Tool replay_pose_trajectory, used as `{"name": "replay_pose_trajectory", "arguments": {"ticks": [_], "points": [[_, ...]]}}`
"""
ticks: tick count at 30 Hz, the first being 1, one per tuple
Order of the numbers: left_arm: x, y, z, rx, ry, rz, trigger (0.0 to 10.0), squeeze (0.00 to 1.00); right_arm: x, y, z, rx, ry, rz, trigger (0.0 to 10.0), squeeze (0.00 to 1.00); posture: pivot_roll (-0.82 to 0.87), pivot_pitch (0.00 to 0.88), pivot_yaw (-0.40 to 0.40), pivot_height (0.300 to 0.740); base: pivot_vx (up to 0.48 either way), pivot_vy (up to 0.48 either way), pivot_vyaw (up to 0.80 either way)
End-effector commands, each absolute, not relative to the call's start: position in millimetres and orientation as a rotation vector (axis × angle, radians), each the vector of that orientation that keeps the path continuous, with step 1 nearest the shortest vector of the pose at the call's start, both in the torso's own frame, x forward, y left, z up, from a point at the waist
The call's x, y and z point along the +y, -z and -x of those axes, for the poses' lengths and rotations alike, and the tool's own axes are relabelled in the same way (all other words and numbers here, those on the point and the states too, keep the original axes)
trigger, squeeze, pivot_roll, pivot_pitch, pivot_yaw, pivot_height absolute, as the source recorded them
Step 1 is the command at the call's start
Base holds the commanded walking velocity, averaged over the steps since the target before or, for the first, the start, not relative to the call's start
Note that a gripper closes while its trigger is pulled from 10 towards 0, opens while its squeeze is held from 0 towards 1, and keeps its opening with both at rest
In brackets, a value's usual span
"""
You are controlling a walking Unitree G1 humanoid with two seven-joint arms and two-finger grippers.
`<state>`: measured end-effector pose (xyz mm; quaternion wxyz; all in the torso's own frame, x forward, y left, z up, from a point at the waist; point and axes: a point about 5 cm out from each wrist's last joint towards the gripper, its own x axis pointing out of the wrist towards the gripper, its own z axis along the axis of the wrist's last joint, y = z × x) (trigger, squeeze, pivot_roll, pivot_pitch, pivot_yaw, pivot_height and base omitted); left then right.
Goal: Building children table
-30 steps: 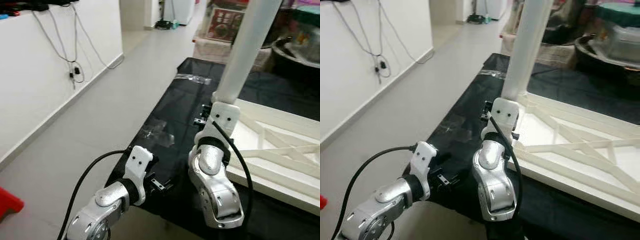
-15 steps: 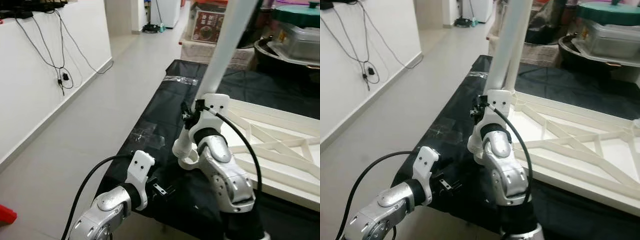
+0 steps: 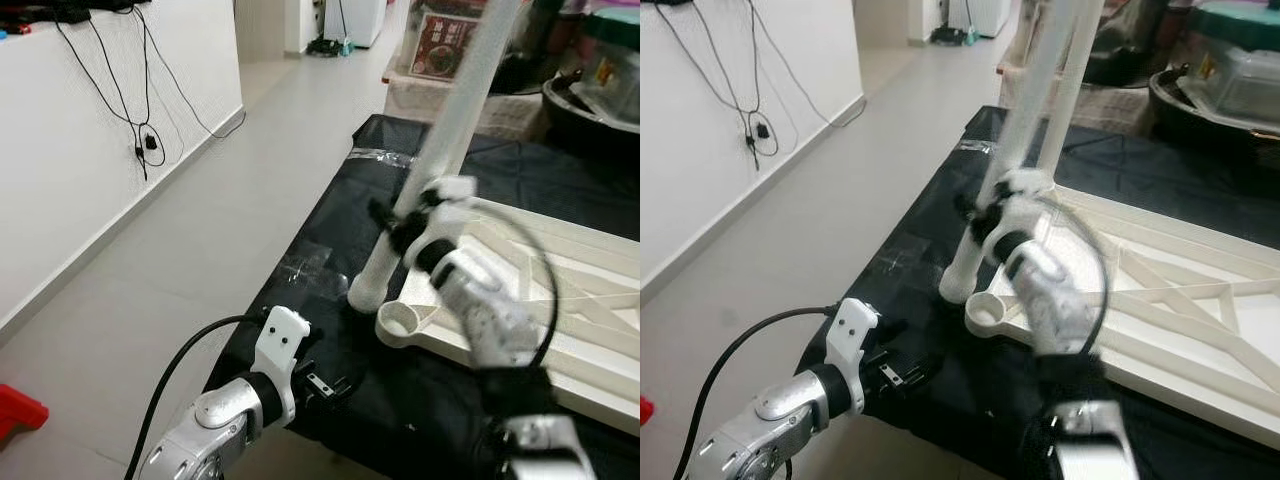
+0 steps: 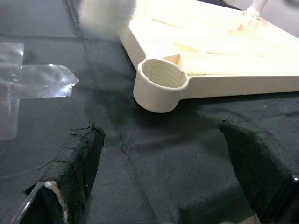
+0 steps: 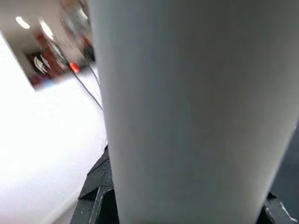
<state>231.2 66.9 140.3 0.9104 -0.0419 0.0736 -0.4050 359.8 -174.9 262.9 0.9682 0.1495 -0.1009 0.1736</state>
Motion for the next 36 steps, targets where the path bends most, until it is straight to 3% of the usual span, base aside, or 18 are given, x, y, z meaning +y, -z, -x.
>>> {"name": "replay_pose_trajectory", "arguments": {"ticks": [1, 9, 14, 27, 33, 36], "points": [[69, -138, -229, 0.165, 0.829, 0.069, 10.0, 0.0, -174, -259, -359, -0.197, -0.383, -0.331, 10.0, 0.0, 0.15, 0.084, -0.074, 0.74, 0.0, 0.0, 0.0], [70, -139, -224, 0.177, 0.826, 0.079, 10.0, 0.0, -210, -262, -341, -0.119, -0.826, -0.226, 10.0, 0.0, 0.16, 0.125, -0.075, 0.74, 0.0, 0.0, 0.0], [71, -142, -219, 0.179, 0.825, 0.083, 10.0, 0.0, -216, -244, -335, -0.032, -0.928, -0.182, 10.0, 0.0, 0.17, 0.146, -0.076, 0.74, 0.0, 0.0, 0.0], [80, -151, -205, 0.198, 0.819, 0.085, 10.0, 0.0, -211, -215, -339, 0.072, -1.025, -0.148, 10.0, 0.0, 0.2, 0.217, -0.066, 0.74, 0.0, 0.0, 0.0], [81, -152, -202, 0.209, 0.822, 0.082, 10.0, 0.0, -220, -209, -353, 0.065, -0.861, 0.003, 10.0, 0.0, 0.2, 0.224, -0.065, 0.74, 0.0, 0.0, 0.0], [80, -153, -203, 0.211, 0.822, 0.082, 10.0, 0.0, -219, -212, -350, 0.029, -0.883, 0.029, 10.0, 0.0, 0.2, 0.219, -0.067, 0.74, 0.0, 0.0, 0.0]]}}
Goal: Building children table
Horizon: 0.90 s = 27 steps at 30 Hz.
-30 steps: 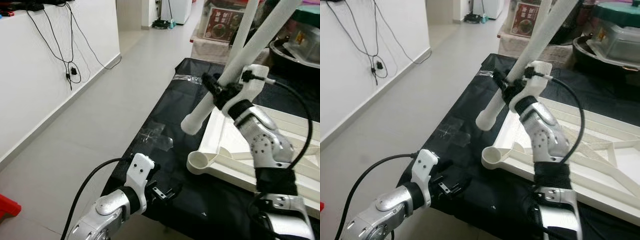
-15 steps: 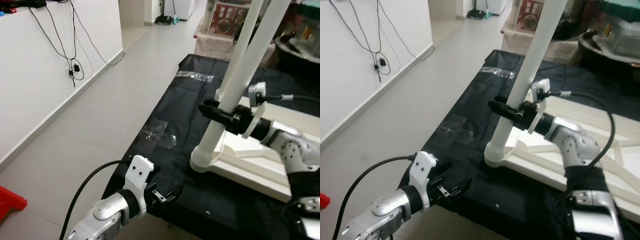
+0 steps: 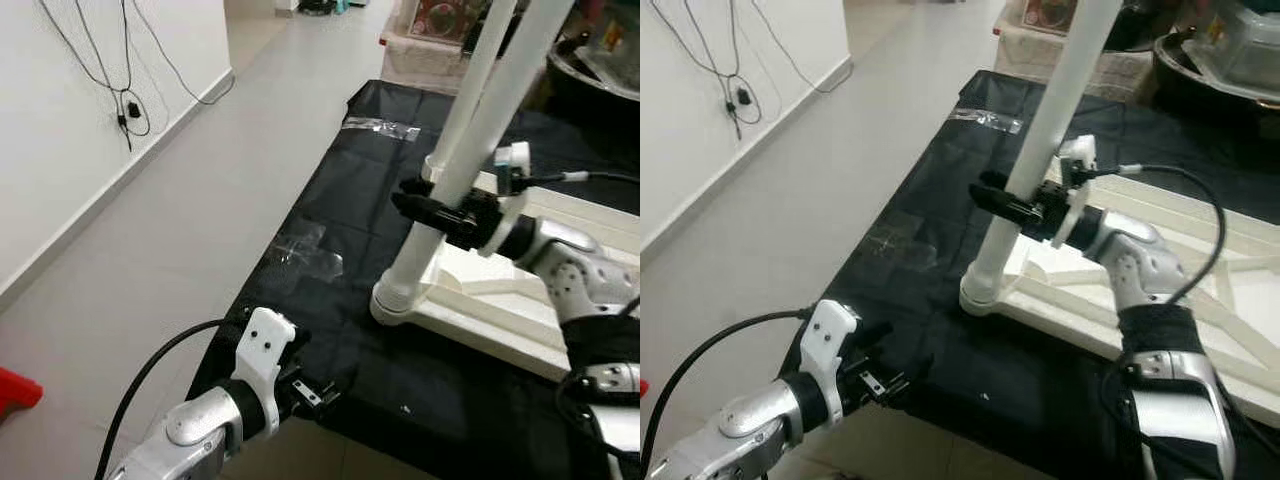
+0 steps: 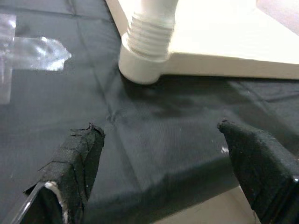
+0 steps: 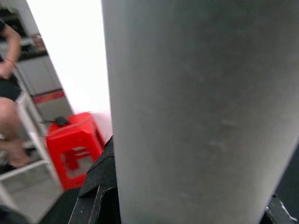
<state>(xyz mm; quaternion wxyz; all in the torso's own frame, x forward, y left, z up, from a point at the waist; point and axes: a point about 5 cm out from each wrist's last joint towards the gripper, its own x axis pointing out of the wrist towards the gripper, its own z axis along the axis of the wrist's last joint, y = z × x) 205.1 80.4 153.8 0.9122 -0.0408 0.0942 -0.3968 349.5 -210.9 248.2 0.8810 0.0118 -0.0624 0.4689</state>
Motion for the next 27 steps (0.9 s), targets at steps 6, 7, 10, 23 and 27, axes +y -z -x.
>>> {"name": "replay_pose_trajectory", "arguments": {"ticks": [6, 7, 10, 23, 27], "points": [[79, -152, -203, 0.213, 0.818, 0.084, 10.0, 0.0, -205, -214, -328, -0.007, -1.021, 0.063, 10.0, 0.0, 0.19, 0.21, -0.066, 0.74, 0.0, 0.0, 0.0], [79, -152, -204, 0.214, 0.818, 0.085, 10.0, 0.0, -202, -210, -323, 0.003, -1.04, 0.086, 10.0, 0.0, 0.19, 0.206, -0.067, 0.74, 0.0, 0.0, 0.0], [78, -152, -204, 0.217, 0.818, 0.087, 10.0, 0.0, -196, -200, -317, 0.04, -1.04, 0.124, 10.0, 0.0, 0.18, 0.198, -0.066, 0.74, 0.0, 0.0, 0.0], [77, -149, -207, 0.218, 0.818, 0.083, 10.0, 0.0, -187, -191, -331, 0.135, -0.703, 0.016, 10.0, 0.0, 0.18, 0.165, -0.067, 0.74, 0.0, 0.0, 0.0], [77, -147, -209, 0.217, 0.819, 0.08, 10.0, 0.0, -197, -188, -335, 0.124, -0.543, -0.011, 10.0, 0.0, 0.18, 0.152, -0.066, 0.74, 0.0, 0.0, 0.0]]}}
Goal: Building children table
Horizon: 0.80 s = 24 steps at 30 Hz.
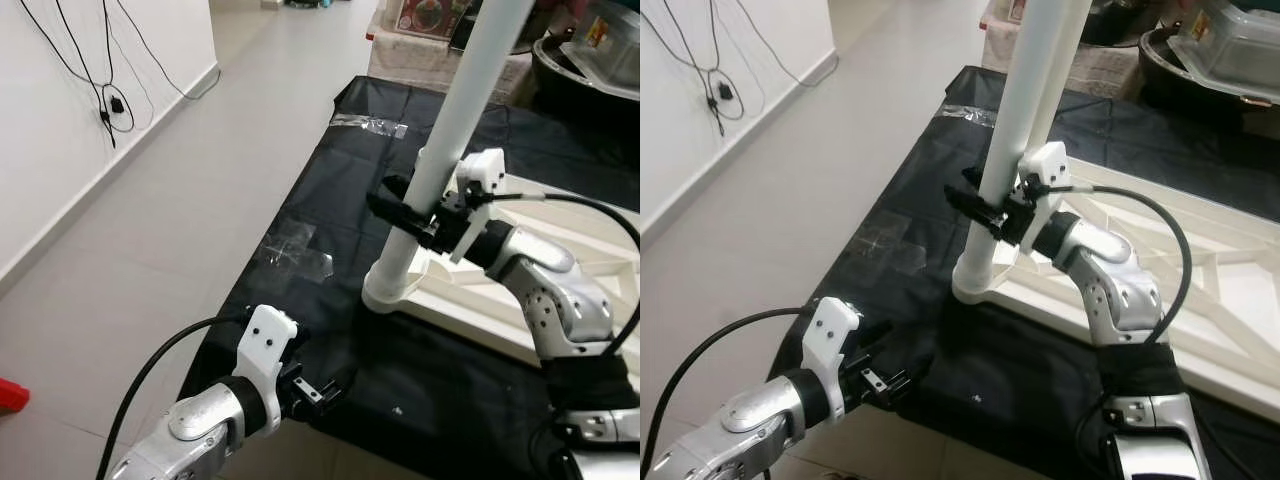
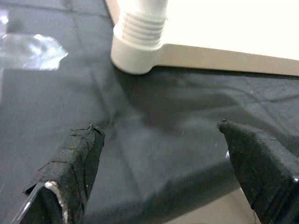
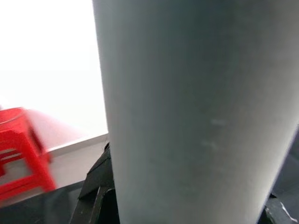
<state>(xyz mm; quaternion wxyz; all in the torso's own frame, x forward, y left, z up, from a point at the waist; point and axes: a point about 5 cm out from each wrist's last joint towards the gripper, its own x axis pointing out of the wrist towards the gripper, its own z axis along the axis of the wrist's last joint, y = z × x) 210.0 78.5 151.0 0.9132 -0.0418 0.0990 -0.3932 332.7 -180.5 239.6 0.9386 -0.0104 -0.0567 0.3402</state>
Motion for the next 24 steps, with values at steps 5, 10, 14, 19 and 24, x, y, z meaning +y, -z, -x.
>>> {"name": "replay_pose_trajectory", "arguments": {"ticks": [5, 10, 14, 19, 24], "points": [[76, -146, -211, 0.213, 0.819, 0.078, 10.0, 0.0, -202, -187, -327, 0.102, -0.436, -0.03, 10.0, 0.0, 0.17, 0.131, -0.061, 0.74, 0.0, 0.0, 0.0], [75, -144, -218, 0.205, 0.82, 0.072, 10.0, 0.0, -200, -186, -314, 0.064, -0.269, -0.032, 10.0, 0.0, 0.16, 0.11, -0.055, 0.74, 0.0, 0.0, 0.0], [75, -140, -228, 0.203, 0.809, 0.071, 10.0, 0.0, -195, -179, -303, 0.08, 0.08, -0.045, 10.0, 0.0, 0.15, 0.072, -0.045, 0.74, 0.0, 0.0, 0.0], [74, -138, -231, 0.202, 0.806, 0.069, 10.0, 0.0, -192, -177, -299, 0.089, 0.262, -0.064, 10.0, 0.0, 0.15, 0.06, -0.043, 0.74, 0.0, 0.0, 0.0], [71, -132, -239, 0.2, 0.803, 0.057, 10.0, 0.0, -162, -176, -284, 0.057, 0.742, -0.203, 10.0, 0.0, 0.16, 0.03, -0.036, 0.74, 0.0, 0.0, 0.0]]}}
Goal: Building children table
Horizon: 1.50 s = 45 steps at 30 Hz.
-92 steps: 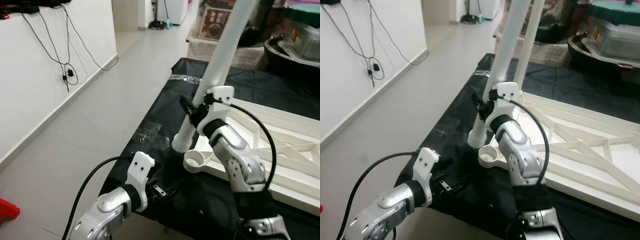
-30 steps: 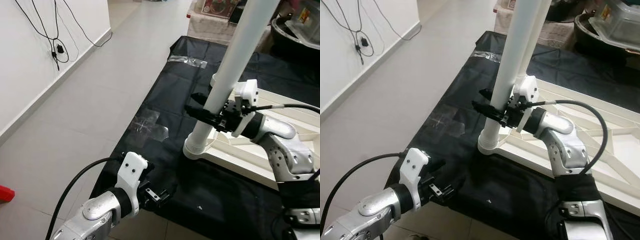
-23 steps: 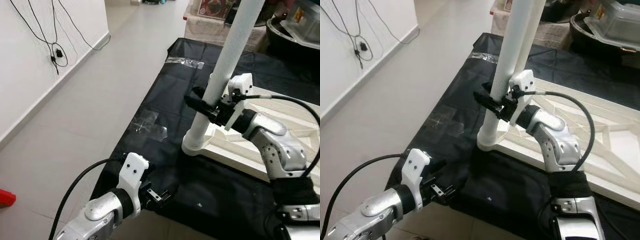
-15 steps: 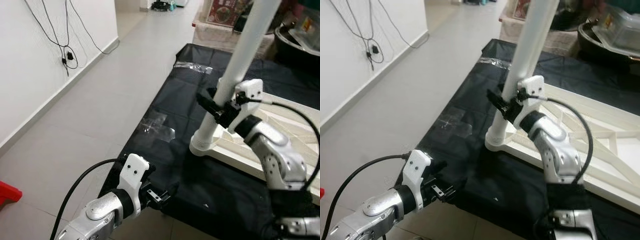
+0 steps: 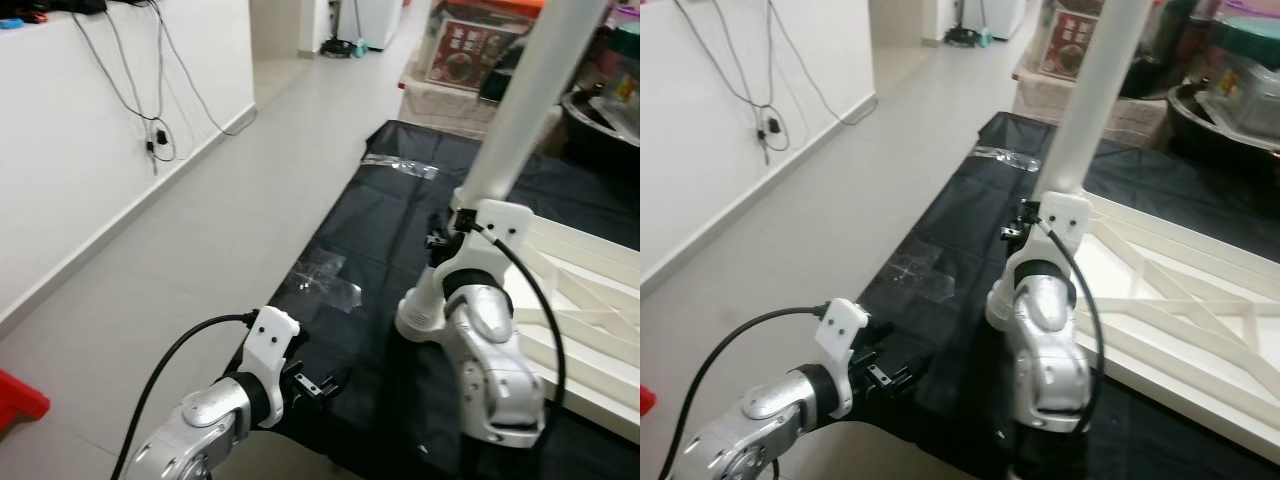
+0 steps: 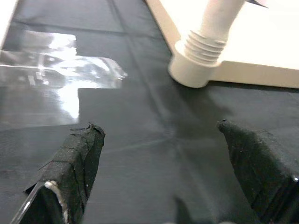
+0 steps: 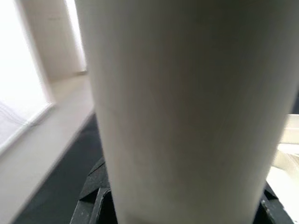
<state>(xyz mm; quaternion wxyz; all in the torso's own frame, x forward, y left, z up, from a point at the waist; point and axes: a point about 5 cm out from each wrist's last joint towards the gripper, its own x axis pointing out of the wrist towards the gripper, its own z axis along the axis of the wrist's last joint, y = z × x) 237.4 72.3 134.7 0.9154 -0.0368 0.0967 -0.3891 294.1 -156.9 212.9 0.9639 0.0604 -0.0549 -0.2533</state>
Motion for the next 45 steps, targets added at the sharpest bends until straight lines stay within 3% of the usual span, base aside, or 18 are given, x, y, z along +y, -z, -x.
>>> {"name": "replay_pose_trajectory", "arguments": {"ticks": [1, 12, 23, 24, 36, 37, 44, 45], "points": [[71, -131, -241, 0.199, 0.803, 0.055, 10.0, 0.0, -154, -178, -284, 0.05, 0.763, -0.212, 10.0, 0.0, 0.17, 0.027, -0.043, 0.74, 0.0, 0.0, 0.0], [70, -125, -242, 0.194, 0.823, 0.032, 10.0, 0.0, -129, -183, -288, 0.062, 0.691, -0.24, 10.0, 0.0, 0.16, 0.018, -0.043, 0.74, 0.0, 0.0, 0.0], [70, -121, -244, 0.191, 0.829, 0.023, 10.0, 0.0, -125, -179, -291, 0.076, 0.664, -0.23, 10.0, 0.0, 0.16, 0.009, -0.04, 0.74, 0.0, 0.0, 0.0], [70, -120, -244, 0.191, 0.83, 0.022, 10.0, 0.0, -124, -178, -292, 0.076, 0.647, -0.225, 10.0, 1.0, 0.16, 0.007, -0.039, 0.74, 0.0, 0.0, 0.0], [70, -117, -245, 0.191, 0.834, 0.02, 10.0, 0.0, -125, -183, -293, 0.011, 0.578, -0.187, 10.0, 1.0, 0.16, 0.006, -0.038, 0.74, 0.0, 0.0, 0.0], [70, -117, -245, 0.19, 0.834, 0.02, 10.0, 0.0, -125, -184, -293, -0.003, 0.559, -0.179, 10.0, 0.0, 0.16, 0.006, -0.038, 0.74, 0.0, 0.0, 0.0], [70, -116, -245, 0.19, 0.835, 0.022, 10.0, 0.0, -124, -186, -291, -0.029, 0.465, -0.158, 10.0, 0.0, 0.15, 0.002, -0.039, 0.74, 0.0, 0.0, 0.0], [69, -115, -245, 0.19, 0.839, 0.024, 10.0, 0.0, -134, -182, -285, -0.051, 0.358, -0.128, 10.0, 0.0, 0.14, 0.0, -0.038, 0.74, 0.0, 0.0, 0.0]]}}
